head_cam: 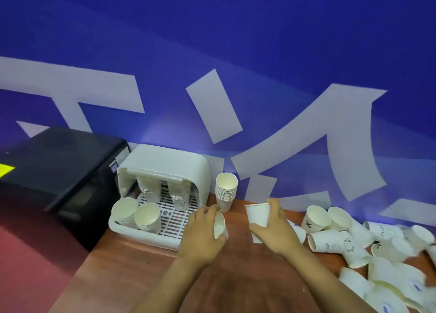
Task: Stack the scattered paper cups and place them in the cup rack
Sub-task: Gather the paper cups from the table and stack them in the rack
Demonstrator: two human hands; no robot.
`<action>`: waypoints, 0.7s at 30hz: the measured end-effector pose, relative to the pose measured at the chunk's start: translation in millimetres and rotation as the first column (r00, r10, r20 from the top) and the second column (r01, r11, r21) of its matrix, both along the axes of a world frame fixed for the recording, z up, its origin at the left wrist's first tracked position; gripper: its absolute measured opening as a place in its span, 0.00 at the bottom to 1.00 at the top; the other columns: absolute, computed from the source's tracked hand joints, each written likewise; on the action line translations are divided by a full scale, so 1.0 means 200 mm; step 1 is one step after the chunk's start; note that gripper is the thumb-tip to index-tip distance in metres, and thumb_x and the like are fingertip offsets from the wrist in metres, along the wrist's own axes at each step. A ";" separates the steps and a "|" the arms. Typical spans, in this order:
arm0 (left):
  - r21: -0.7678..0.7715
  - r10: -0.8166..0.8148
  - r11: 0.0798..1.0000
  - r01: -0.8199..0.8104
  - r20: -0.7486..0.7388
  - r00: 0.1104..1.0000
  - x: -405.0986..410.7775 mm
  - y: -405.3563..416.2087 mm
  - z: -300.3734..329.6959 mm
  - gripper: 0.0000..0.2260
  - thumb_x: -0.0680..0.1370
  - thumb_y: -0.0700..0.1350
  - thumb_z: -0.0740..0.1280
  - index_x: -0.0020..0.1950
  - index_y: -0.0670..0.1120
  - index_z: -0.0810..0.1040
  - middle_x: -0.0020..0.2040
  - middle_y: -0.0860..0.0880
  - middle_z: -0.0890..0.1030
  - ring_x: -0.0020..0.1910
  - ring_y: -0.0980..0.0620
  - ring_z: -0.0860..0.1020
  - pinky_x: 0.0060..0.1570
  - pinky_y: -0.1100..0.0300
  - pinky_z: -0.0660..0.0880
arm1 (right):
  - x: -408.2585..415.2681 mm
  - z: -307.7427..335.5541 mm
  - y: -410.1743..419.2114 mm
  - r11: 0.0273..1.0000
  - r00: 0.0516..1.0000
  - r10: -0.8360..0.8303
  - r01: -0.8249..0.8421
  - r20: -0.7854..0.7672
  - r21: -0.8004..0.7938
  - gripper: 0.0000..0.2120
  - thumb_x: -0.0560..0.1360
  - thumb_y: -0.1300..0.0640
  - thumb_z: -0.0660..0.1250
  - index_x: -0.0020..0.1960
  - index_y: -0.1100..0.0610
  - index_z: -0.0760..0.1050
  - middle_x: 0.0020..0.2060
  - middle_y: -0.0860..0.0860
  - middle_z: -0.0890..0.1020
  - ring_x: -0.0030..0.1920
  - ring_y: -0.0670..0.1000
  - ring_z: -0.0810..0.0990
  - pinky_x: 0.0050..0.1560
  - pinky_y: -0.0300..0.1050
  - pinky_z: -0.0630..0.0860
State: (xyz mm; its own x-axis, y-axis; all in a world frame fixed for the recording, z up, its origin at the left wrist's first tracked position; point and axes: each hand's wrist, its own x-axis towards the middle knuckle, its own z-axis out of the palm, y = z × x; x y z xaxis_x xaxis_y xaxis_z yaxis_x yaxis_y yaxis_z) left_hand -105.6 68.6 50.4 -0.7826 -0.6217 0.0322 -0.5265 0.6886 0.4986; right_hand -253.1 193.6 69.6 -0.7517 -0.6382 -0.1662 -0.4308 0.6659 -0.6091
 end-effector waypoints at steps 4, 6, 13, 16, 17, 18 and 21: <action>-0.001 0.001 1.000 -0.001 -0.015 1.000 0.14 0.00 0.07 0.30 0.73 0.53 0.64 0.73 0.54 0.58 0.68 0.52 0.65 0.65 0.49 0.64 0.64 0.58 0.65 | 0.16 0.04 0.00 1.000 1.000 0.009 -0.009 -0.018 -0.024 0.31 0.70 0.48 0.69 0.64 0.48 0.54 0.61 0.49 0.67 0.51 0.51 0.72 0.46 0.45 0.72; 0.009 -0.004 1.000 0.004 -0.024 1.000 0.19 0.00 0.08 0.31 0.72 0.52 0.64 0.74 0.54 0.57 0.68 0.52 0.66 0.65 0.49 0.64 0.65 0.58 0.65 | 0.23 0.05 -0.01 0.999 1.000 0.005 -0.006 -0.025 -0.032 0.28 0.69 0.48 0.69 0.61 0.48 0.55 0.58 0.48 0.67 0.50 0.50 0.71 0.44 0.45 0.70; 0.038 -0.034 0.999 0.035 -0.012 0.999 0.39 -0.16 0.10 0.31 0.72 0.52 0.64 0.73 0.55 0.57 0.68 0.52 0.66 0.65 0.49 0.65 0.62 0.56 0.68 | 0.44 0.09 -0.16 0.998 0.998 -0.056 0.056 -0.012 -0.036 0.27 0.70 0.46 0.69 0.57 0.49 0.54 0.55 0.49 0.65 0.49 0.51 0.72 0.49 0.48 0.75; 0.032 -0.027 0.999 0.028 -0.007 1.000 0.50 -0.31 0.14 0.32 0.72 0.52 0.64 0.74 0.56 0.56 0.69 0.52 0.65 0.66 0.49 0.64 0.60 0.55 0.69 | 0.55 0.11 -0.28 0.993 0.997 -0.067 0.070 0.031 -0.093 0.26 0.70 0.49 0.69 0.57 0.52 0.56 0.57 0.51 0.65 0.51 0.52 0.72 0.53 0.49 0.74; 0.030 -0.022 0.999 0.022 -0.019 1.000 0.54 -0.36 0.15 0.32 0.73 0.52 0.65 0.74 0.56 0.56 0.69 0.52 0.65 0.66 0.49 0.64 0.60 0.55 0.69 | 0.59 0.12 -0.33 0.990 0.997 -0.070 0.074 0.037 -0.119 0.26 0.71 0.49 0.69 0.59 0.53 0.57 0.58 0.53 0.65 0.52 0.53 0.72 0.54 0.48 0.72; 0.025 -0.016 1.000 0.017 -0.032 0.999 0.58 -0.42 0.16 0.32 0.73 0.52 0.65 0.74 0.56 0.56 0.69 0.52 0.65 0.66 0.49 0.64 0.61 0.55 0.69 | 0.63 0.12 -0.38 0.985 0.996 -0.073 0.079 0.042 -0.152 0.26 0.72 0.50 0.69 0.60 0.55 0.58 0.60 0.54 0.65 0.54 0.54 0.72 0.55 0.47 0.71; 0.009 -0.003 1.000 0.003 -0.046 0.999 0.70 -0.58 0.19 0.31 0.73 0.52 0.65 0.73 0.55 0.58 0.70 0.52 0.65 0.66 0.49 0.65 0.62 0.55 0.69 | 0.75 0.11 -0.53 0.966 0.995 -0.081 0.091 0.051 -0.244 0.25 0.74 0.49 0.68 0.62 0.57 0.59 0.62 0.55 0.66 0.58 0.55 0.72 0.55 0.43 0.69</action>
